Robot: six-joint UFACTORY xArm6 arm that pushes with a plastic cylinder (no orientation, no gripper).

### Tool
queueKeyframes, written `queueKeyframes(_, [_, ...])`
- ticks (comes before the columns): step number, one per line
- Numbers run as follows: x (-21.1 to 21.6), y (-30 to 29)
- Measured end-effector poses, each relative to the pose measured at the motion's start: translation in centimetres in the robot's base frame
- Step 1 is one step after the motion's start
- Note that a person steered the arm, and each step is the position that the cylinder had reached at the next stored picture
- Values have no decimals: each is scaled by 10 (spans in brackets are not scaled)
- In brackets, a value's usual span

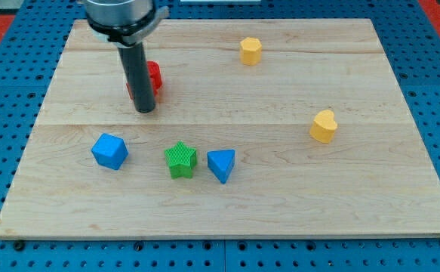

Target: Push the green circle closer to the blue triangle

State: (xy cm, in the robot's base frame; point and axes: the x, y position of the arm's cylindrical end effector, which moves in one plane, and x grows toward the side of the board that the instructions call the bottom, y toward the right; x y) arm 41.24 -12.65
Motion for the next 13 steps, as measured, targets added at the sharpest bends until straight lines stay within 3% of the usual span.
queueKeyframes(1, [2,-51])
queueKeyframes(2, [-56,-140])
queueKeyframes(3, [-121,-157])
queueKeyframes(4, [-141,-98])
queueKeyframes(5, [-166,-99])
queueKeyframes(6, [-161,-39])
queueKeyframes(9, [-108,-2])
queueKeyframes(11, [-80,64])
queueKeyframes(13, [-90,82])
